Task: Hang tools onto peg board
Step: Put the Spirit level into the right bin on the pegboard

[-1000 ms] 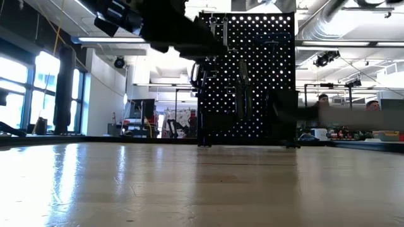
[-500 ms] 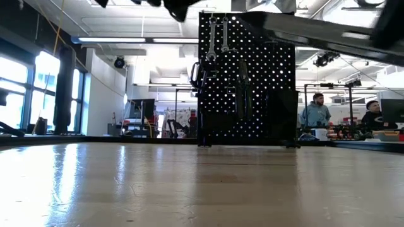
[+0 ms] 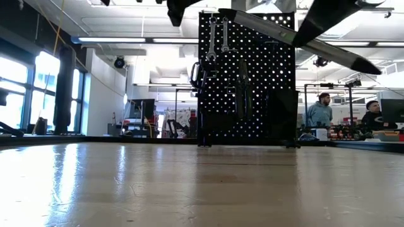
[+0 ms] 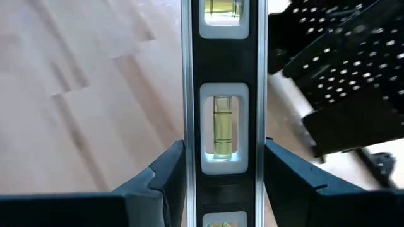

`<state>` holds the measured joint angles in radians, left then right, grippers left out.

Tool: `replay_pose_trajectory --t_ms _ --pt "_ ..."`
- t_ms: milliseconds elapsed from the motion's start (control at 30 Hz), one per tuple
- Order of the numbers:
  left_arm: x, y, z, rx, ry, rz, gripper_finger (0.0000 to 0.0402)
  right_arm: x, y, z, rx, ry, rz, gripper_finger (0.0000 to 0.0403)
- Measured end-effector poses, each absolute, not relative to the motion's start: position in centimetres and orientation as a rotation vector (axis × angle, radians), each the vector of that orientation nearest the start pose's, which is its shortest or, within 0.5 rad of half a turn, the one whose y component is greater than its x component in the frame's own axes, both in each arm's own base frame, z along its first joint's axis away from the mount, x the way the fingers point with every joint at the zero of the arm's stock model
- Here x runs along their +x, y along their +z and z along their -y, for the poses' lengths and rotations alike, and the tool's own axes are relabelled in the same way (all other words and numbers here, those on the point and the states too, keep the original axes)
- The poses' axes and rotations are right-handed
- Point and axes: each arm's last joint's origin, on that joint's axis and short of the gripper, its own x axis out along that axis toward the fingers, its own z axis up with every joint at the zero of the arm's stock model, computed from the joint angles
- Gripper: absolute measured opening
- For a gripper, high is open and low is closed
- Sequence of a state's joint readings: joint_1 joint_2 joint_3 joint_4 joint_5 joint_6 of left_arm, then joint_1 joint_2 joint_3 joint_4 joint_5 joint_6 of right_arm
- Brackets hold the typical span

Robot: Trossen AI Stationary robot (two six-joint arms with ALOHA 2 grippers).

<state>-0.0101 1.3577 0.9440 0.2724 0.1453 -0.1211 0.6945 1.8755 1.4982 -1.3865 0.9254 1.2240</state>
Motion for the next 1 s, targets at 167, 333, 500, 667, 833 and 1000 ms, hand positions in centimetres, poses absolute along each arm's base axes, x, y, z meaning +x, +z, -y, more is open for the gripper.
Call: replay_pose_trajectory --t_ms 167,333,500,667,833,1000 --pt "31.3 30.0 0.5 -0.163 -0.133 -0.151 0.0147 27.6 24.0 -18.3 -0.275 -0.82 -0.8 0.016" --pt "31.5 29.9 0.1 -0.176 -0.114 -0.142 0.0147 28.2 24.1 -17.4 -0.331 -0.842 -0.774 0.016" --pt "31.5 30.3 0.1 -0.179 -0.095 -0.105 0.0149 28.7 24.2 -16.6 -0.368 -0.868 -0.741 0.016" --pt "31.5 30.2 -0.1 -0.175 -0.052 -0.106 0.0162 28.9 24.4 -16.2 -0.389 -0.889 -0.707 0.016" --pt "31.5 30.3 -0.2 -0.176 -0.046 -0.103 0.018 29.5 25.6 -15.7 -0.406 -0.912 -0.66 0.016" --pt "31.5 30.5 -0.1 -0.179 -0.057 -0.079 0.0199 30.7 27.3 -14.9 -0.437 -0.925 -0.646 0.016"
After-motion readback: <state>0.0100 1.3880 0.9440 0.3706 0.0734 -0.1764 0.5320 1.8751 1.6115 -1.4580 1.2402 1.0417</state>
